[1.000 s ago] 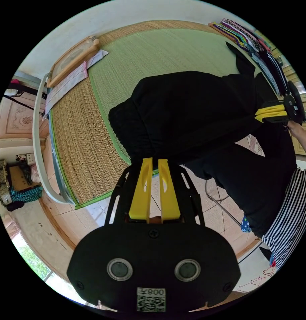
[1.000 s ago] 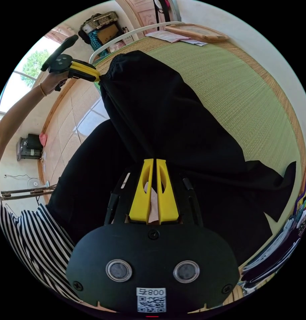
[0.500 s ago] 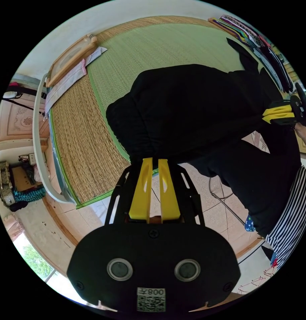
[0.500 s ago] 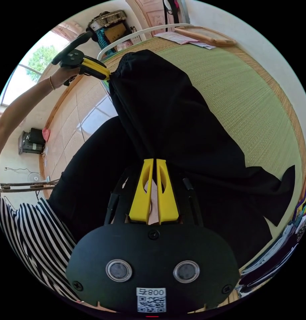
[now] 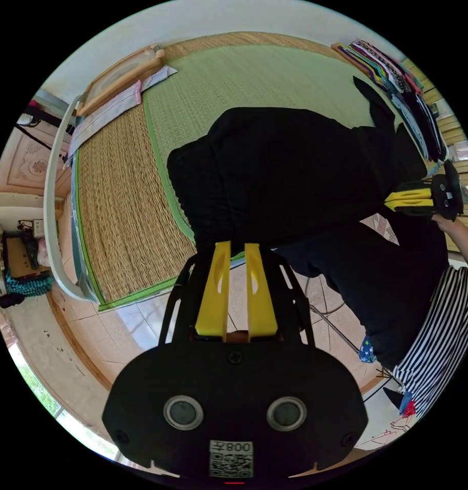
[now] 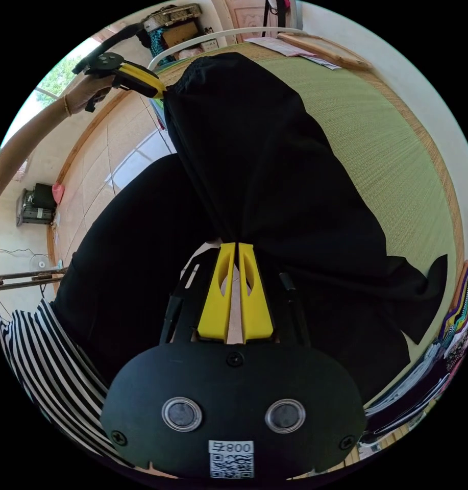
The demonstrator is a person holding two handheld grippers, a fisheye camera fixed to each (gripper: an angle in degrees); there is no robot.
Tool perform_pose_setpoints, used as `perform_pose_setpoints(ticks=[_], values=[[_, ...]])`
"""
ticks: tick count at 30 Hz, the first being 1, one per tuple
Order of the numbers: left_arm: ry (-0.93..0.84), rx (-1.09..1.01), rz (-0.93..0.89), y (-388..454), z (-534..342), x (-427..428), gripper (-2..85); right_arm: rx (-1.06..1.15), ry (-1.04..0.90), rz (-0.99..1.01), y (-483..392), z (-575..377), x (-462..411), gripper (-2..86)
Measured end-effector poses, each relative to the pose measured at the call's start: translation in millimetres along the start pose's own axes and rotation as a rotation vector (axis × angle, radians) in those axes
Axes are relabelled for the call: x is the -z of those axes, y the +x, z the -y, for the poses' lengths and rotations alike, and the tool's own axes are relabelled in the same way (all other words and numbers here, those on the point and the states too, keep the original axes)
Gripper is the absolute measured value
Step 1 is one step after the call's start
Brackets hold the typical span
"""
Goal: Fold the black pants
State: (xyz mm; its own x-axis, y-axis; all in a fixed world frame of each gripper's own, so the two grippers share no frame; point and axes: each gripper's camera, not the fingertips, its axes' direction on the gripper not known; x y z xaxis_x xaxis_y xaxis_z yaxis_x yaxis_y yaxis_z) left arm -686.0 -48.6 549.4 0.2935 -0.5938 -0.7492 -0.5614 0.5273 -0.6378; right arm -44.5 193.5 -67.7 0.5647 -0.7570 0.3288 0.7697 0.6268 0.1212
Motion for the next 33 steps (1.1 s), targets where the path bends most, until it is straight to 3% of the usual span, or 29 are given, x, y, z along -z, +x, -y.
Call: perform_pose_setpoints(ticks=[8, 13, 19, 23, 25, 33], values=[[0.209, 0.172, -0.136, -32.0, -34.5, -2.5, 3.1, -0.032, -0.003, 0.025, 19.6, -5.7, -0.2, 1.1], [0.301, 0.152, -0.291, -22.9, -20.8, -16.9, 2.1, -0.060, 0.016, 0.060, 32.3, -13.5, 4.3, 1.4], [0.289, 0.033, -0.406, 24.1, 48.5, -52.3, 1.0, -0.161, 0.085, 0.204, 56.9, -37.4, 17.4, 1.3], [0.150, -0.022, -0.361, 57.3, 96.3, -83.1, 0.4, -0.226, 0.110, 0.268, 72.7, -67.6, 27.6, 0.5], [0.081, -0.032, -0.302, 68.8, 108.7, -96.8, 0.3, -0.278, 0.144, 0.251, 83.7, -85.2, 37.5, 0.4], [0.113, 0.019, -0.303, 82.7, 130.5, -113.5, 0.1, -0.644, 0.295, 0.129, 174.0, -141.7, 75.0, 0.1]])
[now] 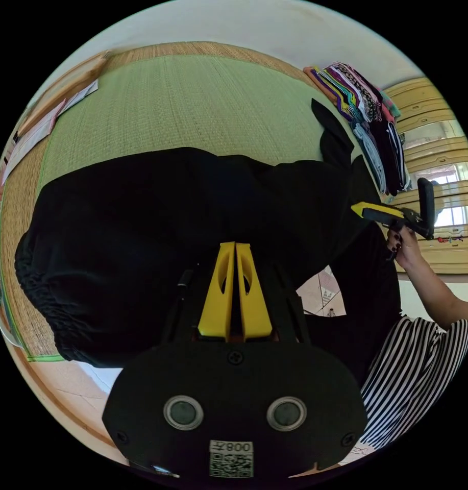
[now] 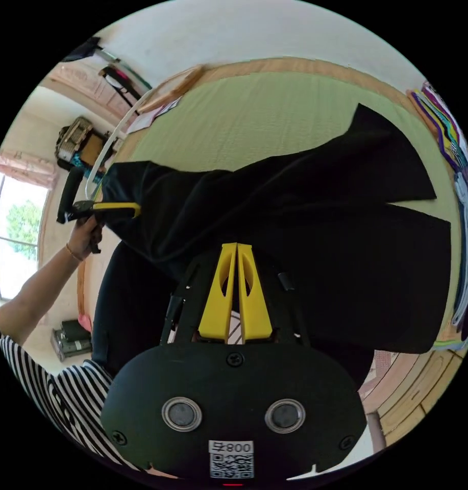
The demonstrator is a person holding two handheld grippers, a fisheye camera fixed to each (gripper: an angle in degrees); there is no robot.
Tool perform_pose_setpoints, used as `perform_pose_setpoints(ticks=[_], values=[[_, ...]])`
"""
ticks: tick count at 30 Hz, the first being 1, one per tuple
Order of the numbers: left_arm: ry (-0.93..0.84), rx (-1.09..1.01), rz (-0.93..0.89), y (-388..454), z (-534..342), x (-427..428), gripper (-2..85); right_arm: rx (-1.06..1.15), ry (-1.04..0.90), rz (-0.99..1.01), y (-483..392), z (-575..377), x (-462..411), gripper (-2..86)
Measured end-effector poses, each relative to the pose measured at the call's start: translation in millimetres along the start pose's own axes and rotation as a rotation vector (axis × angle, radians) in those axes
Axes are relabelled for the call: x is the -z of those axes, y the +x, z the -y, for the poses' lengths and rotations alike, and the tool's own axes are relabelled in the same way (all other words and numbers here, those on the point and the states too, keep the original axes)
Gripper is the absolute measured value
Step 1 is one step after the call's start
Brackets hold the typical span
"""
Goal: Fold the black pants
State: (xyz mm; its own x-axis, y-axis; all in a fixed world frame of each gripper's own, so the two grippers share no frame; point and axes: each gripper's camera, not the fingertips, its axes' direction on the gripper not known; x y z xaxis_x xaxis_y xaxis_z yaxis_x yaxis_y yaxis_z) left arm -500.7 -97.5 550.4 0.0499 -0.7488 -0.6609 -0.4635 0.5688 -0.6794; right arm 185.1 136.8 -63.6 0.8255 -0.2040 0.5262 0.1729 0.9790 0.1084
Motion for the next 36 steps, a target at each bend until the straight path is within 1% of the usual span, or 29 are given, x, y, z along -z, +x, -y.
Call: perform_pose_setpoints(ticks=[2, 4, 7, 14, 19, 21, 24, 26, 30, 32, 36], values=[[0.012, 0.011, 0.033, 6.9, 6.7, -5.9, 0.1, -0.040, -0.002, -0.089, 15.6, 10.0, 1.3, 0.0], [0.016, 0.017, 0.059, 12.1, 13.2, -10.2, 0.1, -0.043, -0.031, -0.118, 24.4, 16.7, -2.2, -0.1], [0.019, 0.038, 0.084, 17.1, 27.0, -16.7, 0.0, -0.057, -0.010, -0.092, 37.7, 26.8, 4.4, -0.3], [0.039, 0.121, 0.081, 22.6, 63.8, -30.9, 0.1, -0.027, 0.002, -0.066, 60.0, 62.6, 24.6, -0.3], [0.052, 0.128, 0.117, 37.8, 78.1, -37.4, 0.3, 0.011, -0.013, -0.026, 71.4, 68.9, 39.7, -0.1], [0.099, 0.108, 0.145, 50.3, 77.9, -34.7, 0.5, 0.004, -0.006, -0.005, 77.0, 62.6, 49.1, 0.1], [0.205, 0.046, 0.121, 79.7, 75.3, -29.1, 1.3, -0.031, 0.058, 0.030, 92.2, 44.2, 74.1, 0.8], [0.258, -0.037, 0.025, 109.3, 78.5, -33.4, 2.5, -0.095, 0.098, 0.033, 112.2, 36.5, 94.3, 2.5], [0.235, -0.195, -0.053, 160.9, 98.1, -56.2, 4.7, -0.161, 0.173, 0.062, 139.0, 49.1, 124.7, 5.7], [0.200, -0.285, -0.032, 192.3, 115.5, -73.4, 6.0, -0.162, 0.210, 0.034, 145.9, 71.1, 142.8, 6.9], [0.135, -0.353, 0.034, 224.8, 137.8, -97.9, 6.9, -0.134, 0.207, -0.070, 145.7, 111.8, 157.6, 8.0]])
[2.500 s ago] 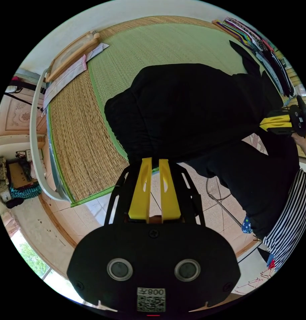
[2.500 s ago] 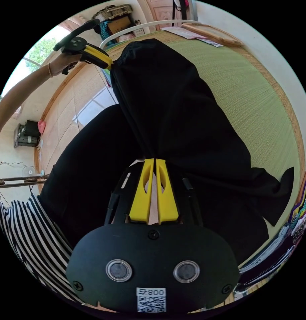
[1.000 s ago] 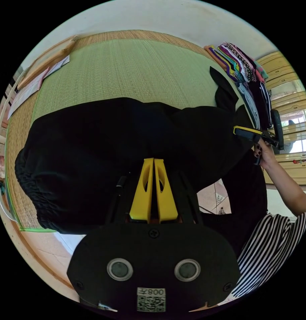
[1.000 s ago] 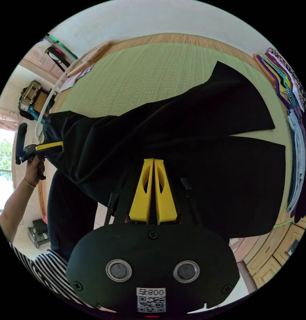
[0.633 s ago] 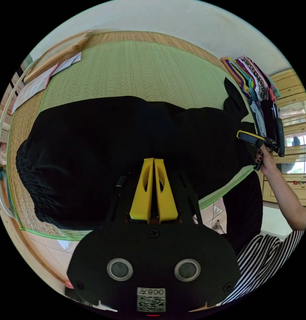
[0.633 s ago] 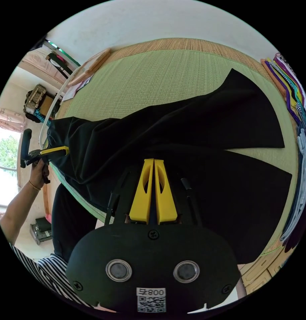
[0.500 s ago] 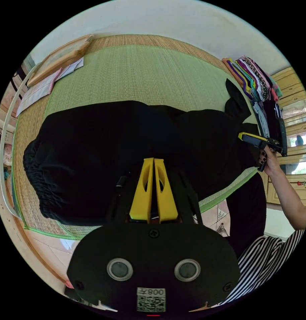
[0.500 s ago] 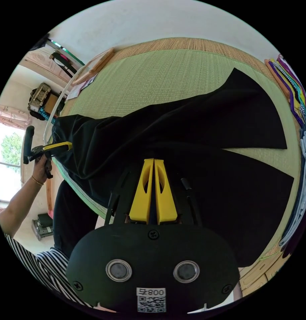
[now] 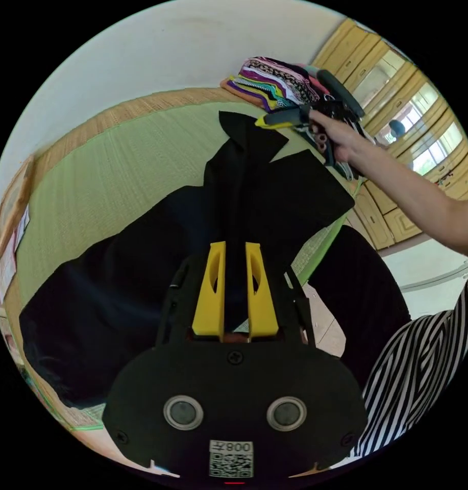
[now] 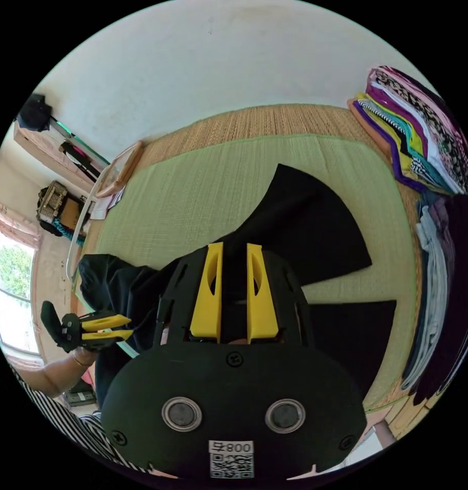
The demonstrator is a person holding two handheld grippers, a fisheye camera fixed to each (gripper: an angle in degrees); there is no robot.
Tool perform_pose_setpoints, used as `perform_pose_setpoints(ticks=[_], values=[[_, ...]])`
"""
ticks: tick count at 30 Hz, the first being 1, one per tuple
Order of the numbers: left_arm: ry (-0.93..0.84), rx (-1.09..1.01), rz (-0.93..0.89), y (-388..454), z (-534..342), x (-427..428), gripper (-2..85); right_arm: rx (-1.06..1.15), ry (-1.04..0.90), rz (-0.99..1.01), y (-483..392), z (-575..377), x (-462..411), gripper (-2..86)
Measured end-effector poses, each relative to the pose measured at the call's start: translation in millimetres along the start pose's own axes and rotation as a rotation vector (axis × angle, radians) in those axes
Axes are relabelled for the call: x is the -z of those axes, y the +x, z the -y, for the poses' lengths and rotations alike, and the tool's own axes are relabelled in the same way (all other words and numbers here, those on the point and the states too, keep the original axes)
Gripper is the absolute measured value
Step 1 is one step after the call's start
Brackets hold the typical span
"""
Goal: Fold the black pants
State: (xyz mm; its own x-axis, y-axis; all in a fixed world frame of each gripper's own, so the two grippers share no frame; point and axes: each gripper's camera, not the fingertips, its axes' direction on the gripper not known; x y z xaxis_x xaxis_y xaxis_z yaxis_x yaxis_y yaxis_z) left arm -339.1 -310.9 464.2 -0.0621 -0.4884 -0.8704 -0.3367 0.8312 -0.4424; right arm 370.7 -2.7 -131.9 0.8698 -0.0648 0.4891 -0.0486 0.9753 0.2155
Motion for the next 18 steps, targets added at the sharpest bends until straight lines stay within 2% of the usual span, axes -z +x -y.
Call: perform_pose_setpoints(ticks=[8, 18], values=[[-0.100, -0.014, 0.064, 33.4, 31.9, -45.6, 5.7, 0.058, -0.128, -0.219, -11.1, 52.4, -30.2, 8.1], [-0.091, -0.008, 0.073, 59.1, 59.1, -64.7, 2.0, 0.027, -0.252, -0.324, 2.5, 65.4, -53.8, 7.1]])
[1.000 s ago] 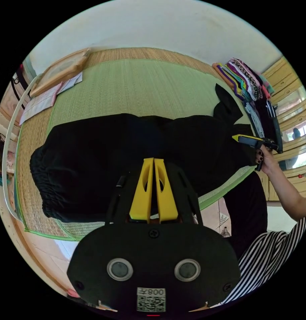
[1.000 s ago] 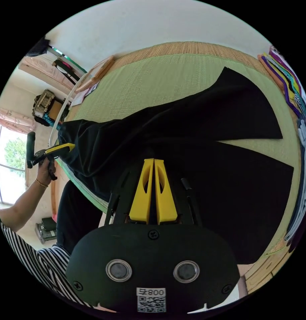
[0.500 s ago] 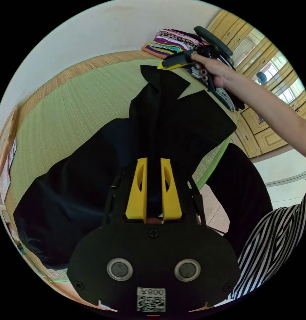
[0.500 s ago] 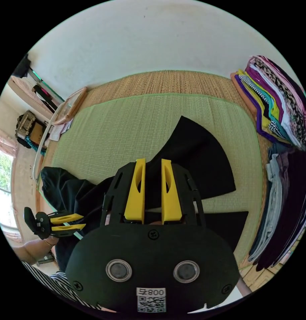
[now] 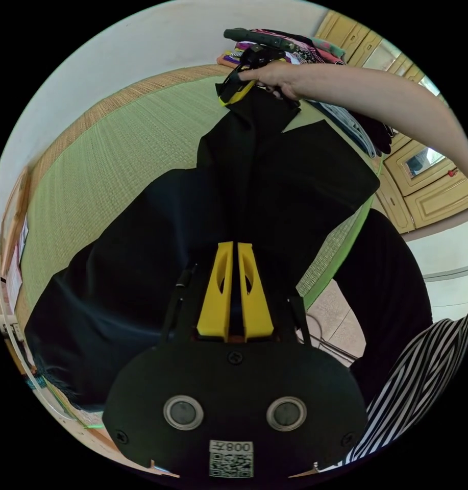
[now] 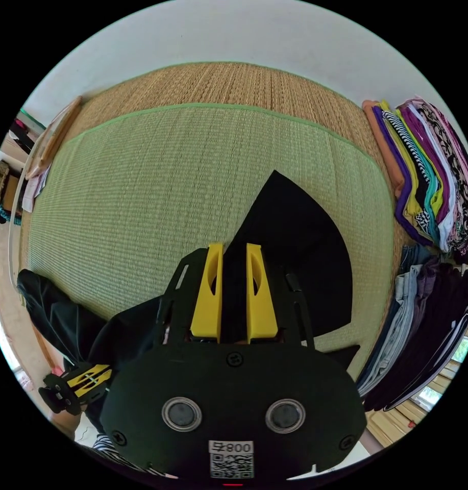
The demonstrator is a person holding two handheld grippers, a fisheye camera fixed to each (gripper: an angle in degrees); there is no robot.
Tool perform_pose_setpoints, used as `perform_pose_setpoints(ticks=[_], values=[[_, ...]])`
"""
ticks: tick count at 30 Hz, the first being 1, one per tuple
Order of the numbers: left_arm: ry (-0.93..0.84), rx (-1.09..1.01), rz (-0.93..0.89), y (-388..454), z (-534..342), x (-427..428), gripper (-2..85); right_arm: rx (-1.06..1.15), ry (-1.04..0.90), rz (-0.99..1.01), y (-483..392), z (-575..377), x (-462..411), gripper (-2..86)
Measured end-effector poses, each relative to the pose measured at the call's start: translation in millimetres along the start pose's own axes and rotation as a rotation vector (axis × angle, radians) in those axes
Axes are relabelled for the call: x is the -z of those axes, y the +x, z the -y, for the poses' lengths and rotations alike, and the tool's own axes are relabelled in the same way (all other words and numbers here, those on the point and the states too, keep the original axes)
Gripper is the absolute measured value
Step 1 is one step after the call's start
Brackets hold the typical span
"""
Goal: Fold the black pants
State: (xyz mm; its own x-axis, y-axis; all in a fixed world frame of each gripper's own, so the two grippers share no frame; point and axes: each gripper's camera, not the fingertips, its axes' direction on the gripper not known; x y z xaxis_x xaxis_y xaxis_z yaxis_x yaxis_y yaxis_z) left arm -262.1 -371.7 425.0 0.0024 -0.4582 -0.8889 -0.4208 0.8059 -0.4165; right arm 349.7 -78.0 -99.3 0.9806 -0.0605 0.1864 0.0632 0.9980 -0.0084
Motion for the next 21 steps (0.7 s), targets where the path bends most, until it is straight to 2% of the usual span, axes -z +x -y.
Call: perform_pose_setpoints(ticks=[2, 6, 12, 21], values=[[0.009, 0.011, -0.018, 4.2, 6.4, -1.5, 1.5, 0.013, -0.007, -0.030, 3.1, -4.1, 1.3, 3.0], [0.038, 0.024, -0.040, 11.5, 15.1, 2.2, 1.2, 0.049, -0.003, -0.060, 12.8, -18.3, 9.2, 0.9], [0.100, 0.024, -0.067, 25.0, 26.9, 16.0, 1.0, 0.012, 0.145, 0.068, 68.0, -69.3, 60.2, 0.3], [0.086, -0.084, -0.067, 61.5, 45.0, 25.3, 0.9, -0.080, 0.357, 0.264, 162.6, -225.7, 116.0, 0.2]])
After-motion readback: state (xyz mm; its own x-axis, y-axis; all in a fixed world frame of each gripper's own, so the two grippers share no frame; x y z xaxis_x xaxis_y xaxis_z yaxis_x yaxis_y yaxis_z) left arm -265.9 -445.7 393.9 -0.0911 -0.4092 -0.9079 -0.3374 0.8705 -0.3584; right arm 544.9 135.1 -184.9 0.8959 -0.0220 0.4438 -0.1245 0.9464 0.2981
